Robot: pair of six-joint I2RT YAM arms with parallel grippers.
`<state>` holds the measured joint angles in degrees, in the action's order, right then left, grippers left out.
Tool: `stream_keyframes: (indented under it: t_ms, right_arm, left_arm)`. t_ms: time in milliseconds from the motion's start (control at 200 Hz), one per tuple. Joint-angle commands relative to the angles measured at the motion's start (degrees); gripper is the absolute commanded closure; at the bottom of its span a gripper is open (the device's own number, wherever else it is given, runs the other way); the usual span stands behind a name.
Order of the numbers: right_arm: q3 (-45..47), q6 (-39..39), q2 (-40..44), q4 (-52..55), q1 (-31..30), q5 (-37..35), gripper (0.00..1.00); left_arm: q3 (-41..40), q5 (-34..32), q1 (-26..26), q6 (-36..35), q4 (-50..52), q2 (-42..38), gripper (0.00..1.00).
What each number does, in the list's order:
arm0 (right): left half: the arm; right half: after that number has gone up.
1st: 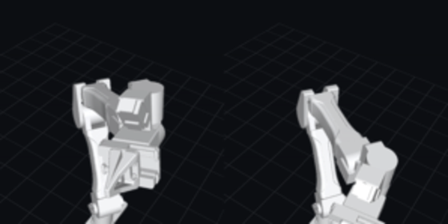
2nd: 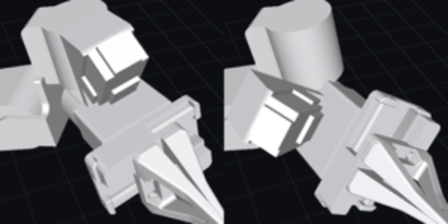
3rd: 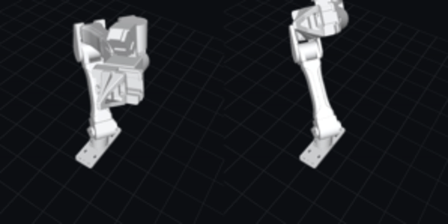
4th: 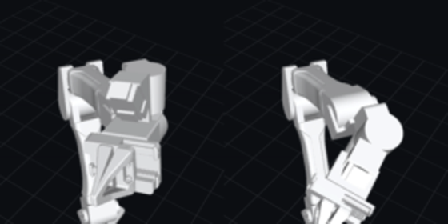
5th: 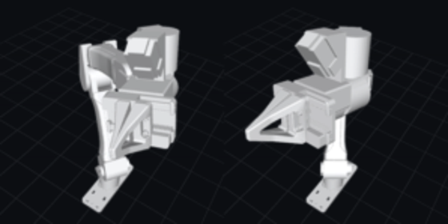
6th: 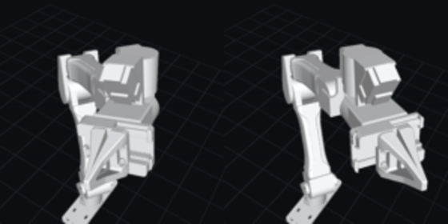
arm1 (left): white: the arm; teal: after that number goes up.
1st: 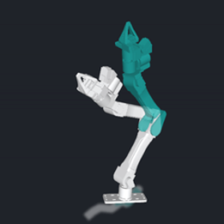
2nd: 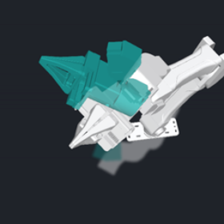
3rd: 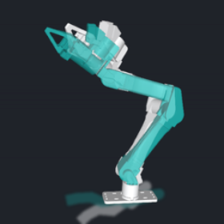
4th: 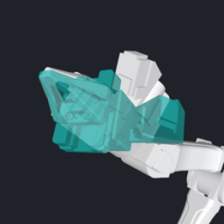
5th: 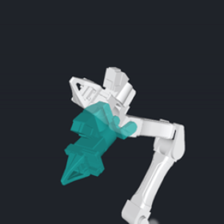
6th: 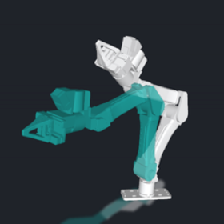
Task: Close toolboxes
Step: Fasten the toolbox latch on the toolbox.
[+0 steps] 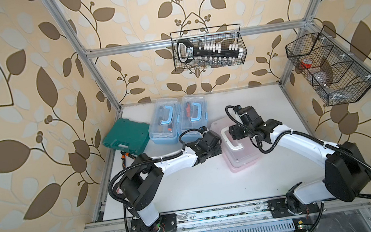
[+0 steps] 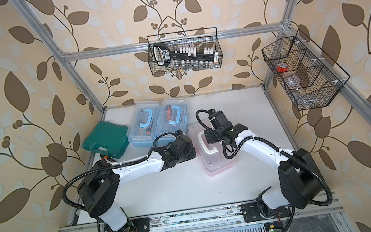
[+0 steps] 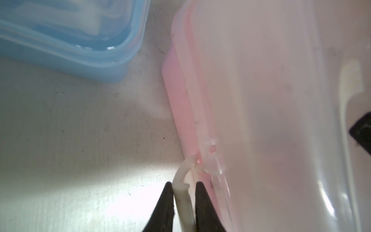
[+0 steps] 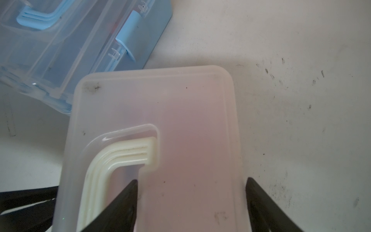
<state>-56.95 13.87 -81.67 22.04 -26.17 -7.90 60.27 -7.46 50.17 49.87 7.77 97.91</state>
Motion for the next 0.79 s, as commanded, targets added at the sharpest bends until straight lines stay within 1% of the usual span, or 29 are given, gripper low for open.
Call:
stream_keyframes:
  t_ms: [0,630,680,750,790]
  right_arm:
    - [1.89,0.46,-1.83,5.07,-0.55,4.12,0.25]
    - [1.84,0.37,-2.40,5.20,-0.63,4.30,0.25]
    - [1.84,0.37,-2.50,5.20,-0.64,4.30,0.25]
    - [1.78,0.37,-2.58,5.16,-0.72,4.25,0.24]
    - [1.75,0.37,-2.62,5.23,-0.81,4.17,0.25]
  left_arm:
    - [2.66,-0.58,0.28,-2.63,-0.48,-4.68,0.80]
    - [2.74,0.23,1.07,-3.72,-1.09,-8.03,0.78]
    - [2.91,0.32,1.15,-3.90,-1.09,-8.00,0.76]
    - [2.92,0.60,1.16,-3.99,-1.35,-7.74,0.69]
    - [2.92,0.69,1.16,-4.07,-1.51,-7.58,0.68]
